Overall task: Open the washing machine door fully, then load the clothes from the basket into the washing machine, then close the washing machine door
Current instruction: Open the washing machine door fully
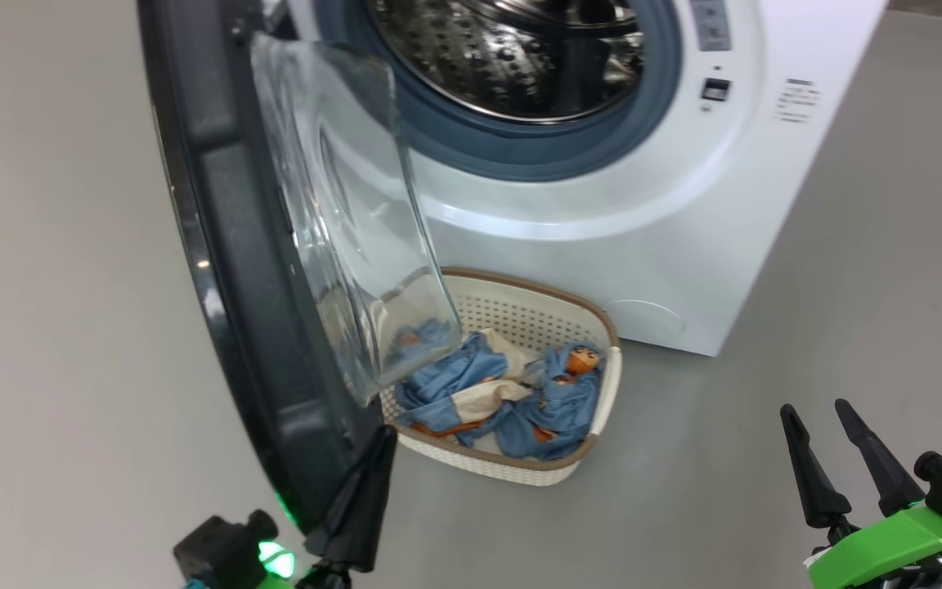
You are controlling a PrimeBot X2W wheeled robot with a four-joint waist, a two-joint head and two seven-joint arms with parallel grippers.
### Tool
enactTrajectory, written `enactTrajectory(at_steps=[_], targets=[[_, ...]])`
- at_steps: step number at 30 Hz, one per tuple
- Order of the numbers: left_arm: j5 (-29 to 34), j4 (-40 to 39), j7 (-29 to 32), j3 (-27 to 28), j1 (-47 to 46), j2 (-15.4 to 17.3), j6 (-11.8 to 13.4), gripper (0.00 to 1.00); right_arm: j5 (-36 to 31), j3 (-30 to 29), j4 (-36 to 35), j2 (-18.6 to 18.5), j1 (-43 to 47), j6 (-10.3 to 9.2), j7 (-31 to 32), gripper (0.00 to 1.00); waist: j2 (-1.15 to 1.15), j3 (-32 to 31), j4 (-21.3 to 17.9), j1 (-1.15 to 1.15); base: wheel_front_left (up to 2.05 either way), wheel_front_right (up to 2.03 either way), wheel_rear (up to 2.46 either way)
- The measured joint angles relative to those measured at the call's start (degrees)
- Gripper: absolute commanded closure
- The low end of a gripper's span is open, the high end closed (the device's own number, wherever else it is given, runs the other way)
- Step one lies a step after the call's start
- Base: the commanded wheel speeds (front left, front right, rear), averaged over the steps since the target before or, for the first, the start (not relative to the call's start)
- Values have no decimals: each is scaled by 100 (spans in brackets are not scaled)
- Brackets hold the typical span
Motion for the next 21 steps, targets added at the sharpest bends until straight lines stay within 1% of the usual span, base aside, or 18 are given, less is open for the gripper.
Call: enactTrajectory(at_steps=[10, 15, 18, 21], targets=[[0, -266, 159, 371, 175, 162, 485, 100, 0, 12, 0, 12, 5, 0, 0, 0, 0, -54, 439, 0, 0, 0, 0], [1, -349, 209, 665, 254, 308, 745, 100, 1, 77, -3, 76, 11, 0, 0, 0, 0, -121, 515, 0, 0, 0, 0], [1, -354, 210, 861, 259, 404, 818, 100, 1, 101, -7, 93, 12, 0, 0, 0, 0, -114, 525, 0, 0, 0, 0], [0, -354, 208, 1045, 255, 452, 943, 100, 1, 111, -7, 98, 12, 0, 0, 0, 0, -97, 508, 0, 0, 0, 0]])
